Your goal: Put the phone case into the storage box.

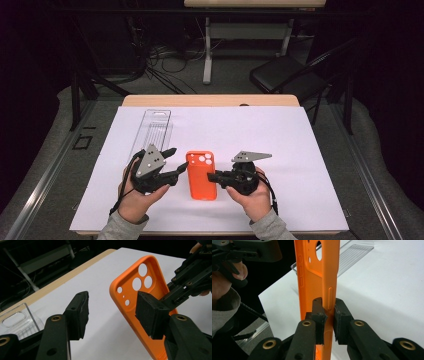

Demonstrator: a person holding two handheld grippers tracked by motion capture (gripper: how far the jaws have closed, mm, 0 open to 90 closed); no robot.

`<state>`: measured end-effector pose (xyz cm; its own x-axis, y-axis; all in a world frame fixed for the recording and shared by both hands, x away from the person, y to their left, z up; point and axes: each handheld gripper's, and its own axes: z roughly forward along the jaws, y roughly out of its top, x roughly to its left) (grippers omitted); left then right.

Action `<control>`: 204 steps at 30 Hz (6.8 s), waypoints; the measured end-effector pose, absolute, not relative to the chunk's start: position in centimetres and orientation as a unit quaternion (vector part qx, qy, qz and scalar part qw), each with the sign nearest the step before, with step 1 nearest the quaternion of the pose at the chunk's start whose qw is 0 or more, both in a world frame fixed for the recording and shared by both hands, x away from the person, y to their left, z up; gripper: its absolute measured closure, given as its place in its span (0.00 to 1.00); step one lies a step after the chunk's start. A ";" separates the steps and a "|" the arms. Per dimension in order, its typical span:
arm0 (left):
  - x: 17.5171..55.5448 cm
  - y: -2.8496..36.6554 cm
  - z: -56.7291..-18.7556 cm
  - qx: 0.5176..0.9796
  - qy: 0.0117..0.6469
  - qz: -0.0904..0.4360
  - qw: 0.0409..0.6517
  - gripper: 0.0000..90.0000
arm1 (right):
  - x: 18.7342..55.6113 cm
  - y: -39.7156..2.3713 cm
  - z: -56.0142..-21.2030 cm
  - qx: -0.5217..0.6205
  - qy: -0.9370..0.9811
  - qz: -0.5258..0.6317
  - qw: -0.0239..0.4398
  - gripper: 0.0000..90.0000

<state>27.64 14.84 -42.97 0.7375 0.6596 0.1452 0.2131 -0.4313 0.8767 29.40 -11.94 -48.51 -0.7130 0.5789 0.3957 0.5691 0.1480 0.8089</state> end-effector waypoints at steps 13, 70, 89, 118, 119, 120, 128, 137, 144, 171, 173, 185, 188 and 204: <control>27.4 14.2 -43.1 0.823 0.256 0.268 0.430 0.56 | 29.0 -11.3 -48.4 0.365 0.771 0.522 0.025 0.90; 27.4 13.8 -43.6 0.842 0.236 0.279 0.398 0.82 | 28.4 -10.2 -48.9 0.349 0.786 0.510 0.021 0.90; 27.4 13.9 -43.6 0.843 0.244 0.272 0.394 0.88 | 28.4 -10.2 -48.9 0.352 0.785 0.510 0.021 0.90; 27.3 14.0 -43.5 0.843 0.246 0.271 0.395 0.90 | 28.4 -10.1 -49.0 0.351 0.783 0.513 0.016 0.90; 27.3 14.0 -43.5 0.842 0.246 0.272 0.395 0.90 | 28.4 -10.1 -49.0 0.351 0.783 0.513 0.015 0.90; 27.3 14.0 -43.4 0.843 0.246 0.272 0.395 0.90 | 28.4 -10.1 -49.0 0.352 0.783 0.513 0.014 0.90; 27.3 14.0 -43.4 0.843 0.249 0.268 0.395 0.90 | 28.5 -10.1 -49.1 0.352 0.783 0.513 0.011 0.90; 27.3 14.1 -43.4 0.842 0.250 0.266 0.396 0.90 | 28.5 -10.1 -49.1 0.352 0.783 0.513 0.009 0.90; 27.3 14.0 -43.4 0.842 0.250 0.267 0.396 0.91 | 28.5 -10.1 -49.1 0.353 0.783 0.513 0.007 0.89; 27.5 14.4 -43.5 0.841 0.255 0.268 0.393 0.91 | 28.9 -10.8 -48.8 0.354 0.771 0.528 0.016 0.67; 27.5 14.4 -43.5 0.841 0.257 0.269 0.394 0.91 | 28.9 -11.0 -48.7 0.354 0.769 0.531 0.026 0.64; 27.7 14.8 -43.6 0.840 0.260 0.271 0.391 0.91 | 29.3 -12.2 -48.2 0.350 0.764 0.540 0.045 0.53; 27.8 14.9 -43.6 0.839 0.262 0.272 0.392 0.91 | 29.4 -12.6 -48.1 0.348 0.764 0.540 0.058 0.52; 27.9 15.3 -43.5 0.837 0.266 0.278 0.390 0.91 | 29.8 -14.3 -47.6 0.347 0.759 0.543 0.093 0.40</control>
